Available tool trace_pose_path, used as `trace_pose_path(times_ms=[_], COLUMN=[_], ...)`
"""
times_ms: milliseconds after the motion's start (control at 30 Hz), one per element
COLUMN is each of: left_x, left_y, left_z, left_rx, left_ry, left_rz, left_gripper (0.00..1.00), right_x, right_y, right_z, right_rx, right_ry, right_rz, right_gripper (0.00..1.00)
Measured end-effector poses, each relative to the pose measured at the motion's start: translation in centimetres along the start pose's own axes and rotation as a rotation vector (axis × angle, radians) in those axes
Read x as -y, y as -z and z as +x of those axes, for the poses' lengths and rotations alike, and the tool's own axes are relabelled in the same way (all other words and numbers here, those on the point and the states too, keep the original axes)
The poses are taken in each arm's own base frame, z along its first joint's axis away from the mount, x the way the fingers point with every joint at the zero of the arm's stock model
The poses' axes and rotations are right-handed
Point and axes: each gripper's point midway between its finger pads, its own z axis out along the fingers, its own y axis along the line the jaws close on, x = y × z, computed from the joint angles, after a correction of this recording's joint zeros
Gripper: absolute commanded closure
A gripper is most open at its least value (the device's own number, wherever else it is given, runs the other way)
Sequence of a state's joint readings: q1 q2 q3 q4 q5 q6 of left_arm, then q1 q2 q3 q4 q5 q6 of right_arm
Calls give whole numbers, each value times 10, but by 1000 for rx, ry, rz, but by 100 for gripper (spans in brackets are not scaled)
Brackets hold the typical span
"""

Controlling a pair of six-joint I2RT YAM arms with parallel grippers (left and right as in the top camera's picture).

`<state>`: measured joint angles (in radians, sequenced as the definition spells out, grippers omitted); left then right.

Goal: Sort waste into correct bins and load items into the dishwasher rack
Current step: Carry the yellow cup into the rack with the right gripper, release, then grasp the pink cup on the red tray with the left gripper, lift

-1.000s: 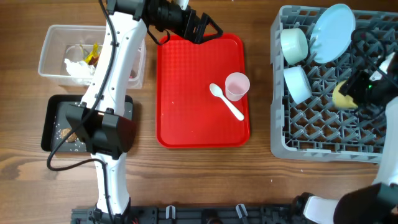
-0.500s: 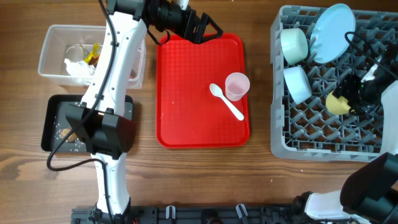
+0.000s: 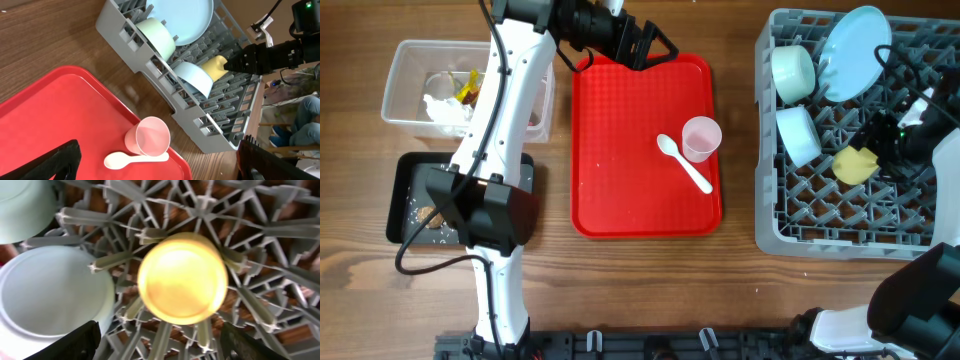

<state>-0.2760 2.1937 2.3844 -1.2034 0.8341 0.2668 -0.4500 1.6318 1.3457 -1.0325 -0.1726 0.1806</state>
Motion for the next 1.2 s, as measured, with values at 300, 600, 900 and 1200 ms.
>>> trace_pose_path(times_ms=[300,600,900,1200], left_x=[0,11,19,-34], left_y=[0,-6,-39,-117], left_z=[0,11,44,116], left_rx=[0,-49,-214,-494], left_ry=[0,31,27,97], left_rz=[0,21,-80,-315], left_gripper=[0,0,21,28], right_x=[-110,-137,-139,-139], right_y=[111,122,123,123], right_z=[3,25,22,22], right_rx=[282,279,294,294], right_ry=[307,435,452,455], right_rz=[-240,-292,-293,-293], right_gripper=[8,0,0,0])
